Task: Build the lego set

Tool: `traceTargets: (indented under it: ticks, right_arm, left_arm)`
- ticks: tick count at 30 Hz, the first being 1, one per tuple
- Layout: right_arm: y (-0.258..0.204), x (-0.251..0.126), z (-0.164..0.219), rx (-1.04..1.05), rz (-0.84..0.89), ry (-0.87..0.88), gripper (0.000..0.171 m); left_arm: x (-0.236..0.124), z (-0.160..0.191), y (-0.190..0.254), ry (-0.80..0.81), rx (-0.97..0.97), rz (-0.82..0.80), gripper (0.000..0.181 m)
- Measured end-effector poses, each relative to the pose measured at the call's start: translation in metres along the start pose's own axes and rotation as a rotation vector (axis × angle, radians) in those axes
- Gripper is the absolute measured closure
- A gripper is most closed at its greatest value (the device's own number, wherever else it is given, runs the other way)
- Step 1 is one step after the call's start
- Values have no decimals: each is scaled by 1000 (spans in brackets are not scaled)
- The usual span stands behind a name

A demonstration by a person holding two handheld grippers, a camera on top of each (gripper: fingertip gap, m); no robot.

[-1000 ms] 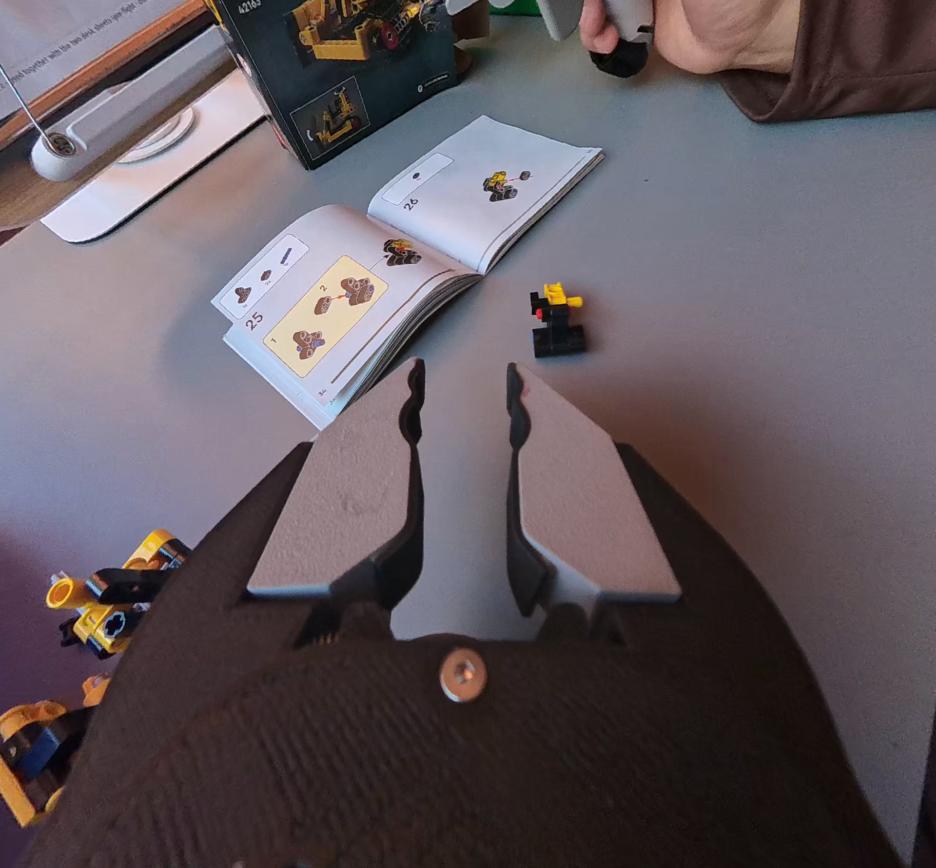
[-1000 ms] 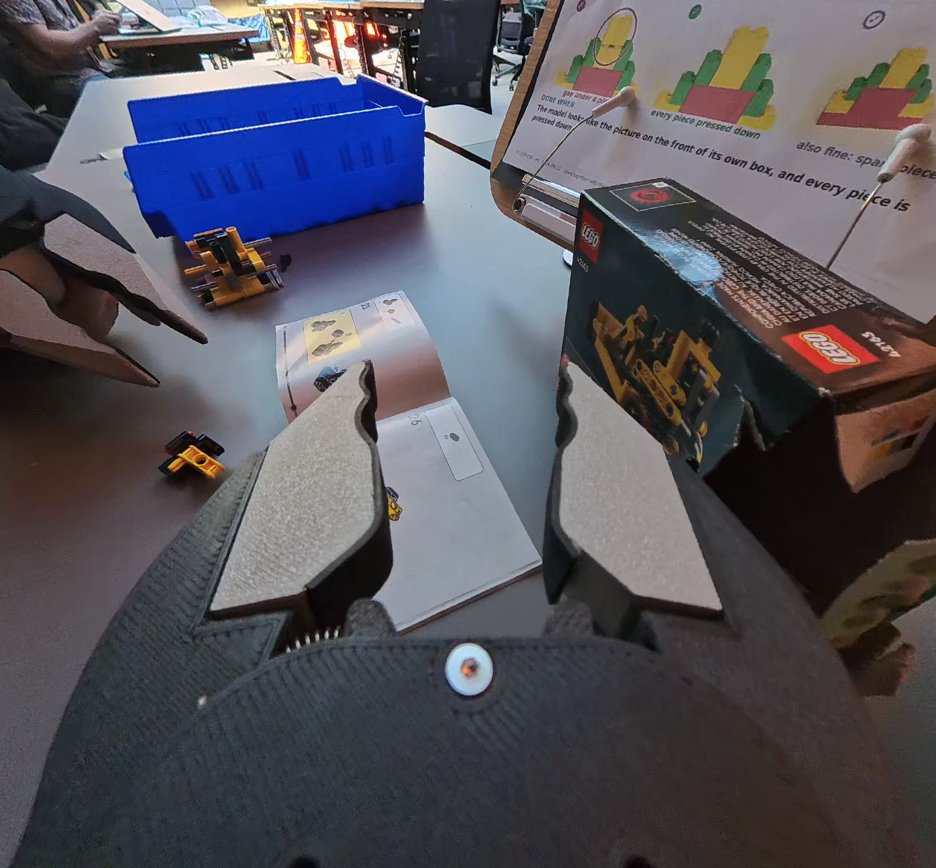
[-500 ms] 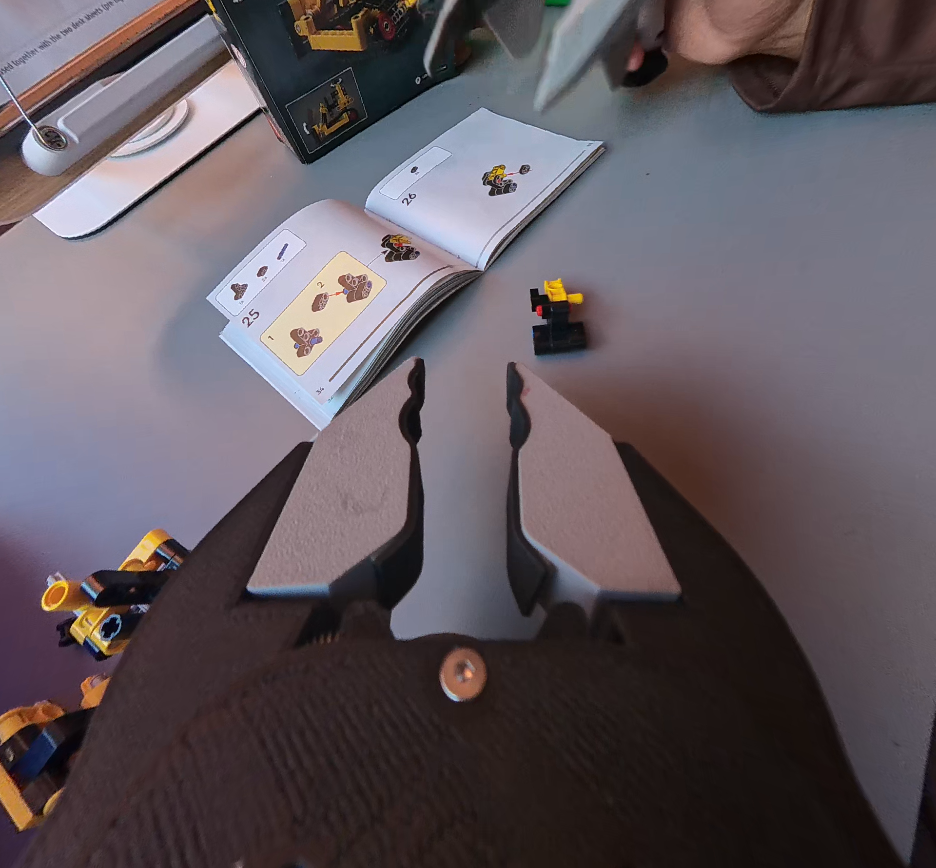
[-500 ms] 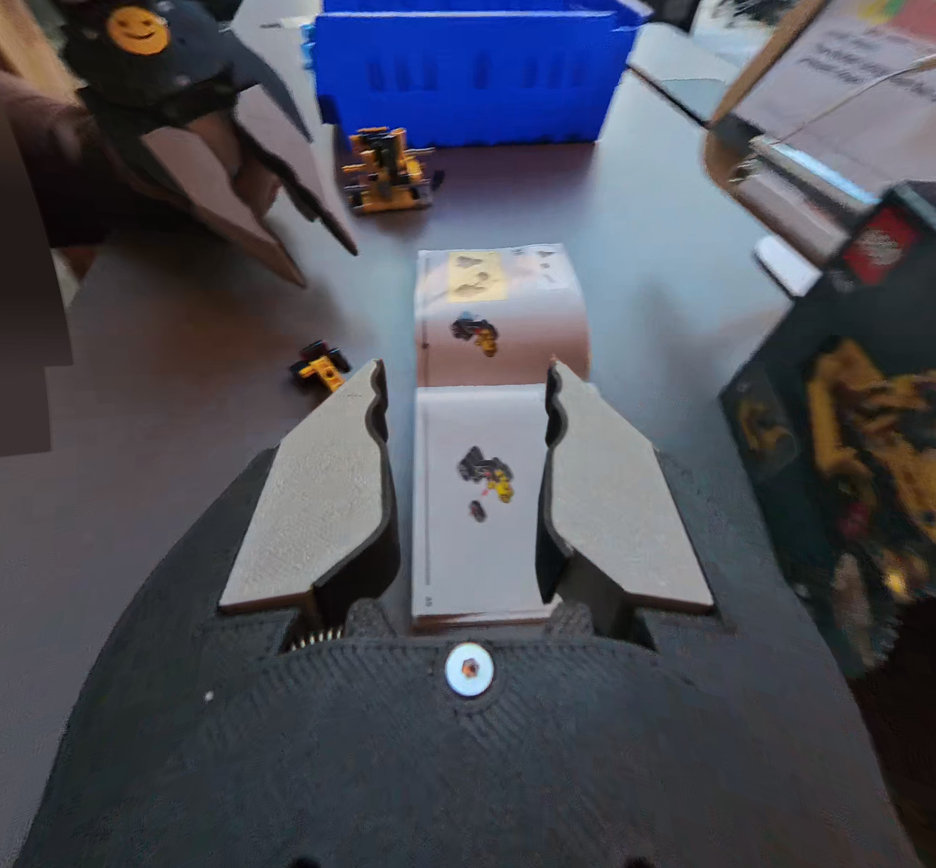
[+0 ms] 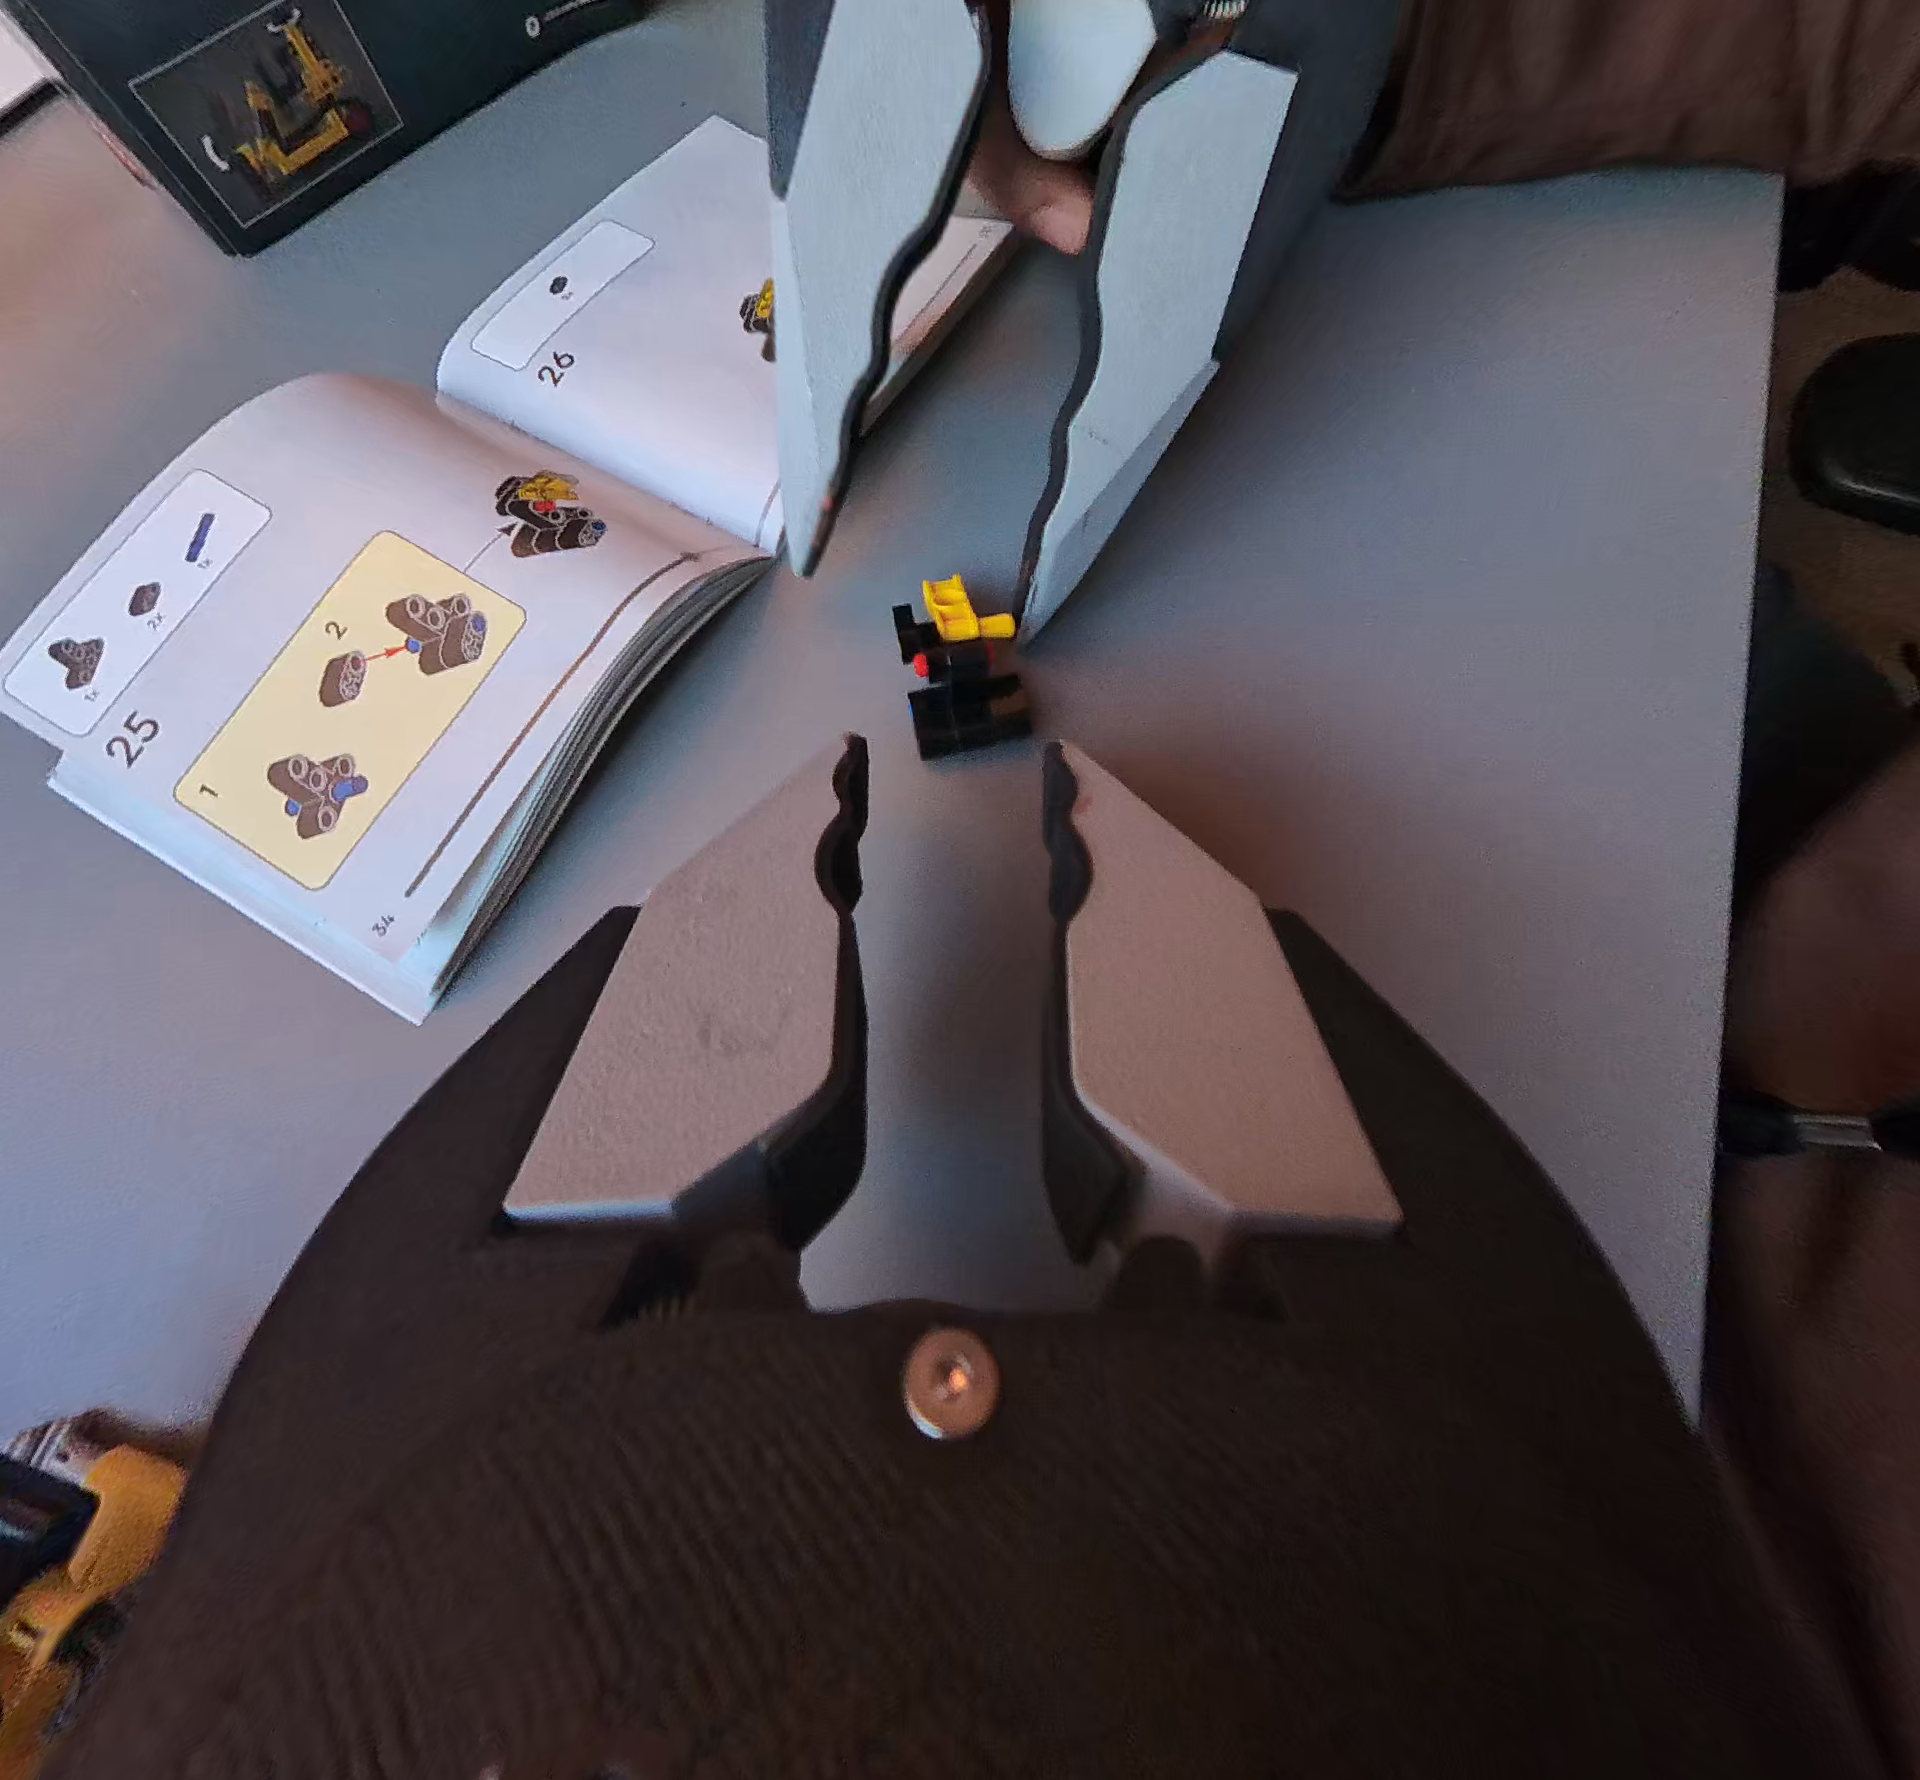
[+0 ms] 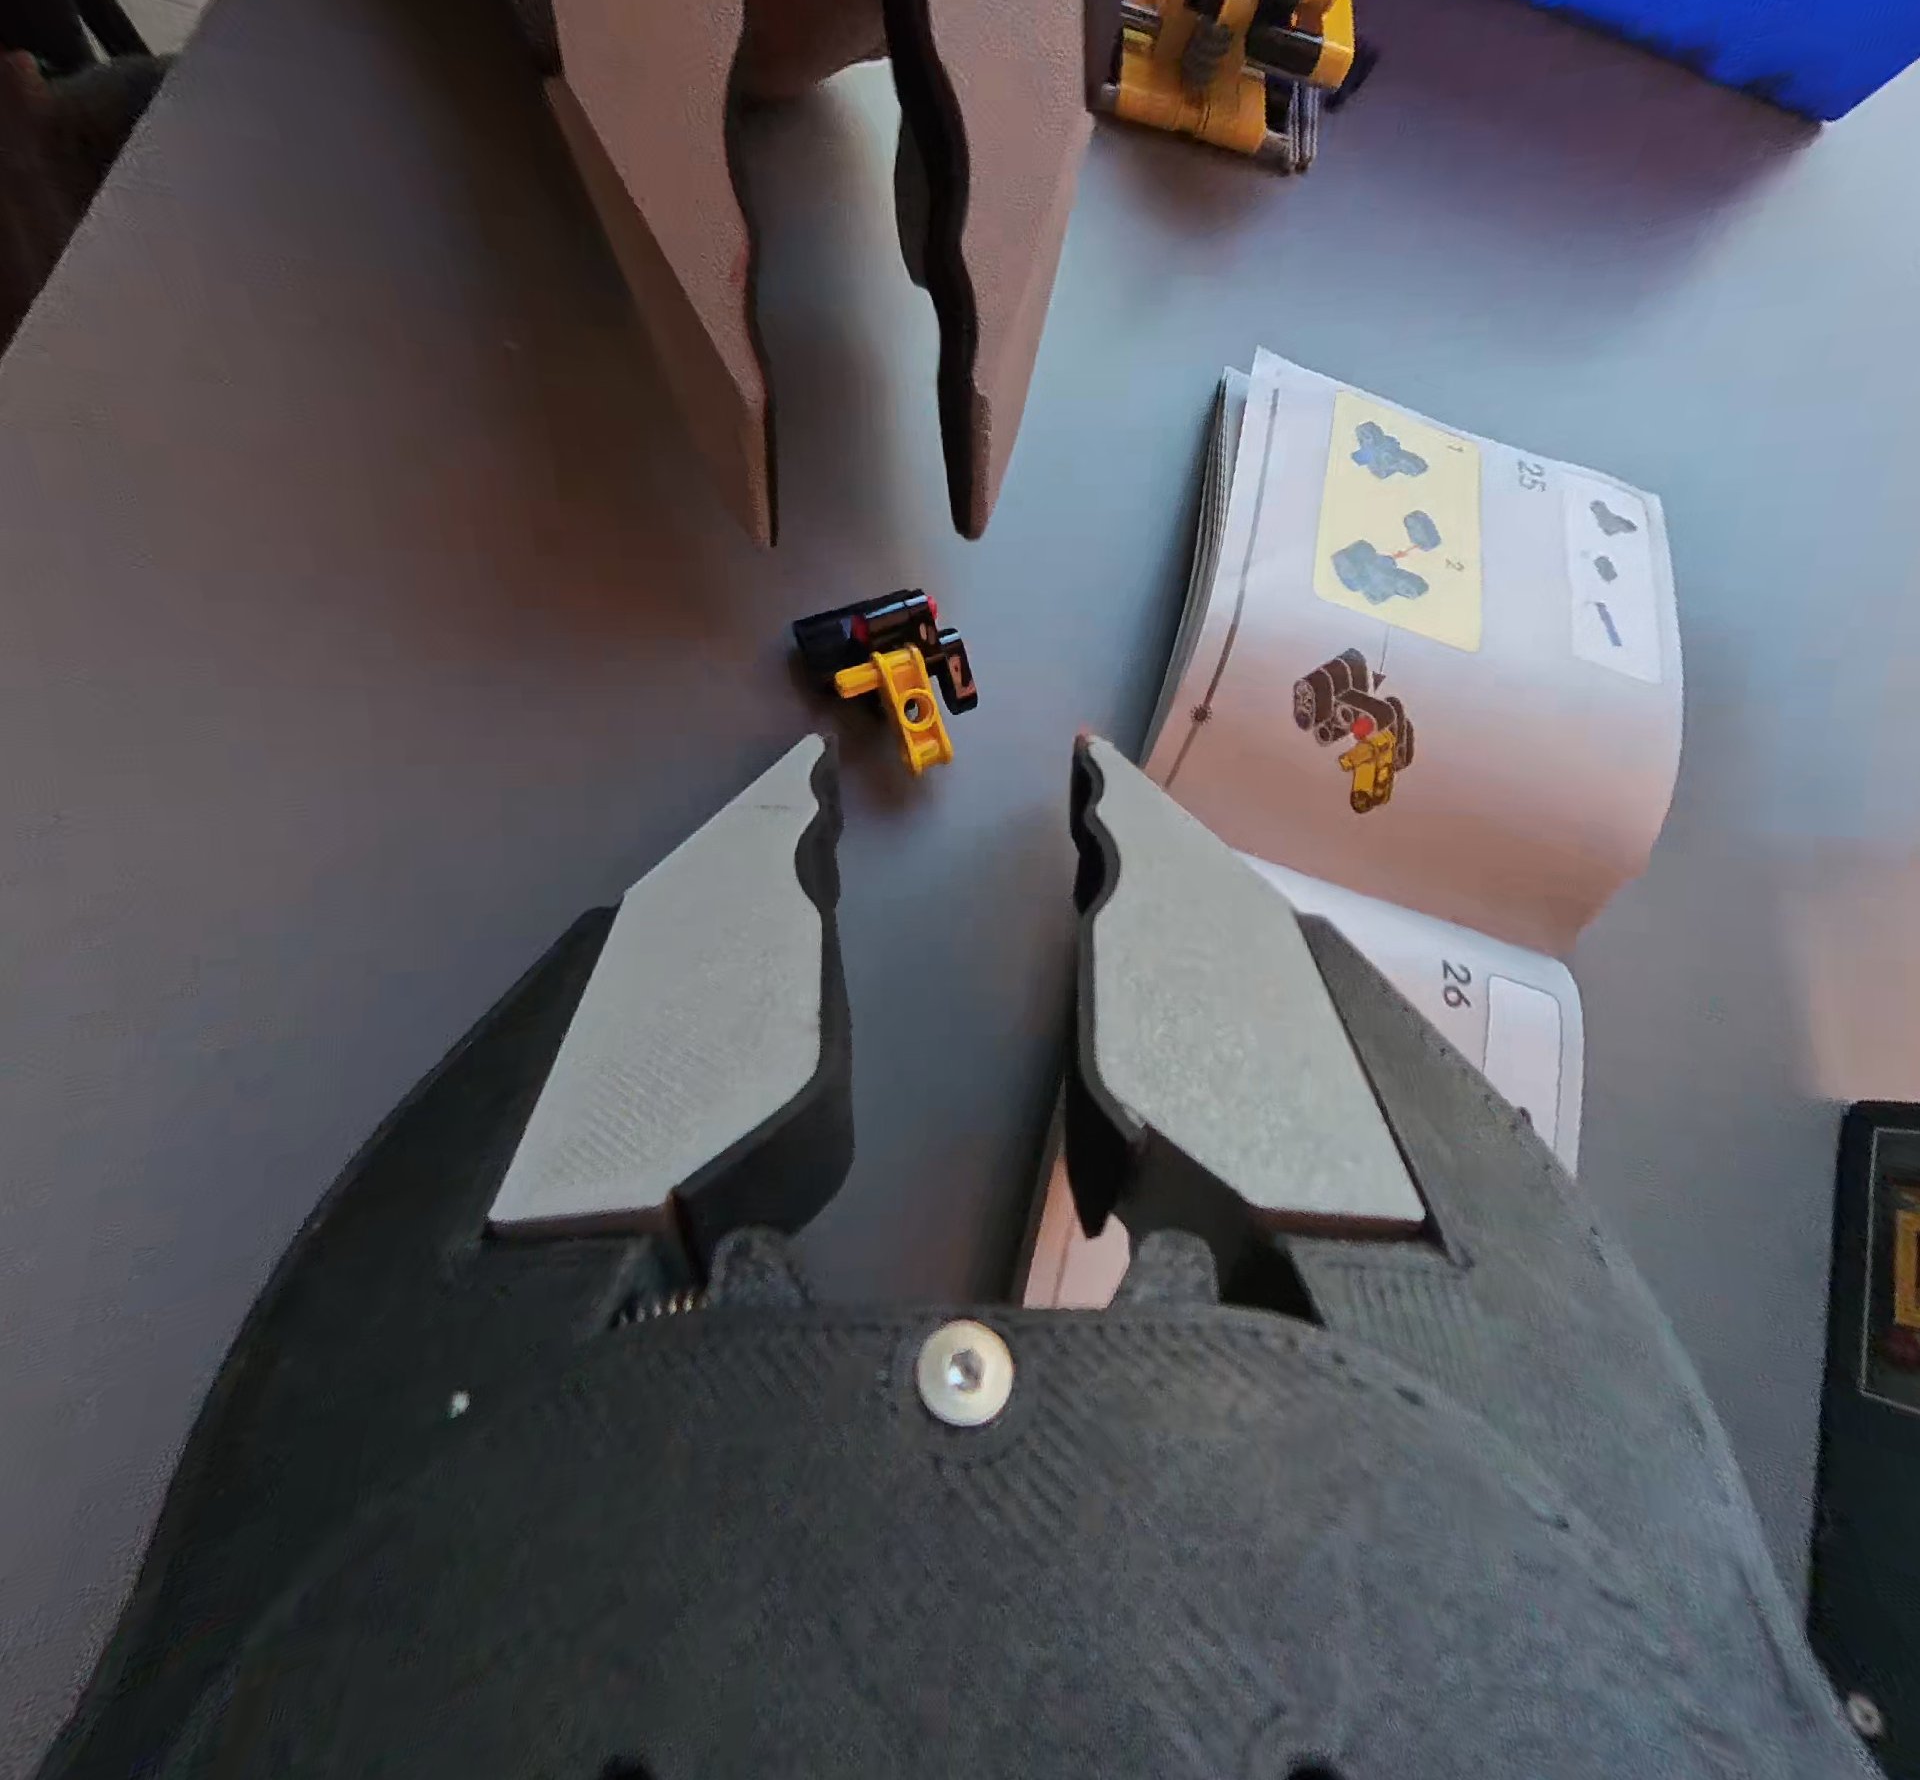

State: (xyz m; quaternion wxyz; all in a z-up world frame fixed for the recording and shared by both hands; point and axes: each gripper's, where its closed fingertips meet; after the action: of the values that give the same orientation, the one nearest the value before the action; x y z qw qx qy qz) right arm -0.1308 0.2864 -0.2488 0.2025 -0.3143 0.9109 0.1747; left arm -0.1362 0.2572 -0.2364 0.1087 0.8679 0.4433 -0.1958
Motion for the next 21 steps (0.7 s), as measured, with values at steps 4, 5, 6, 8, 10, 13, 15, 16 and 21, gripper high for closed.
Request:
traceTargets:
  ticks: [4,5,6,8,10,13,15,16,21]
  right_arm:
    - [-3,2,-4,-34,-31,21,145]
    - [-4,3,-5,-41,-37,23,146]
    - [-5,4,-4,-47,-43,19,147]
    - [-8,5,-4,-69,-46,11,149]
    - [-9,5,-5,-97,-37,18,157]
    - [-13,7,-10,-108,-34,33,157]
    - [-17,9,-13,-125,-33,37,158]
    - [-20,10,-15,-135,-33,43,158]
    - [-15,10,-23,-234,76,48,157]
  left_arm:
    - [4,-6,5,24,-49,65,151]
    - [5,-7,6,25,-59,73,151]
    - [6,-7,6,21,-62,75,152]
    - [7,-5,6,6,-58,74,152]
    - [8,-3,8,-6,-52,78,154]
    - [9,0,11,-25,-24,85,155]
    - [10,1,12,-31,3,83,158]
    - [10,1,13,-32,15,82,160]
    - [7,-4,10,4,65,33,162]
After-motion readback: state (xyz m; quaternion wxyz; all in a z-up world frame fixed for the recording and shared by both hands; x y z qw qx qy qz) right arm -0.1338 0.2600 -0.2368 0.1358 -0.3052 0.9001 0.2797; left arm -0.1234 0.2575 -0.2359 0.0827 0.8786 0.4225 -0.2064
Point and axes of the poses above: each gripper's, where its closed fingertips meet, x out along the fingers, z out of its underside, y = z × x across the jaws, and after that the axes turned 12 degrees about y, right-handed
